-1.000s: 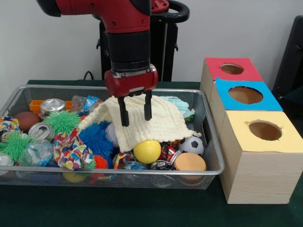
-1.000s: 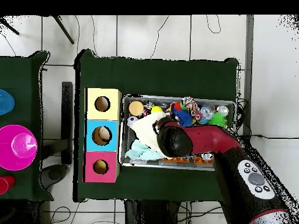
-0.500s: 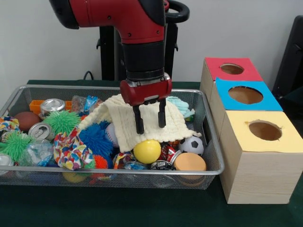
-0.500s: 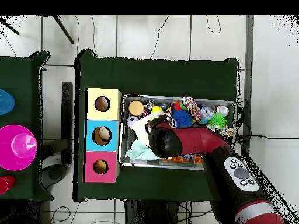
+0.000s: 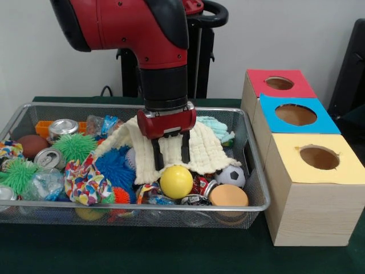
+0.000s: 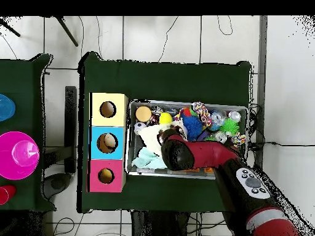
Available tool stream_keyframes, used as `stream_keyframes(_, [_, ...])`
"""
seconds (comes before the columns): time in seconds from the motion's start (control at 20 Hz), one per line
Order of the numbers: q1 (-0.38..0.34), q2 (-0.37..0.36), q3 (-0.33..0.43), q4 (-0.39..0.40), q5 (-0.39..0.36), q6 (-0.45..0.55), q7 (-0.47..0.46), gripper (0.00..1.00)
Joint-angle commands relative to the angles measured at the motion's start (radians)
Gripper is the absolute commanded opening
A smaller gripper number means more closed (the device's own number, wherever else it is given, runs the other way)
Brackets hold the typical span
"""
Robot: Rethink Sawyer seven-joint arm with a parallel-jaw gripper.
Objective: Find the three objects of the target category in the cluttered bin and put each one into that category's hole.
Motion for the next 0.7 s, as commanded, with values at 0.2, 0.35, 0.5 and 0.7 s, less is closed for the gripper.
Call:
stream_keyframes(0.2, [0.006,0.123,-0.136,-0.017,-0.034,0.018,0.13,1.0])
stream_keyframes(0.35, [0.015,0.133,-0.162,-0.031,-0.031,0.06,0.11,1.0])
stream_keyframes(0.5, [0.029,0.124,-0.186,-0.042,-0.03,0.098,0.099,1.0])
stream_keyframes(0.7, [0.031,0.098,-0.204,-0.053,-0.038,0.163,0.055,1.0])
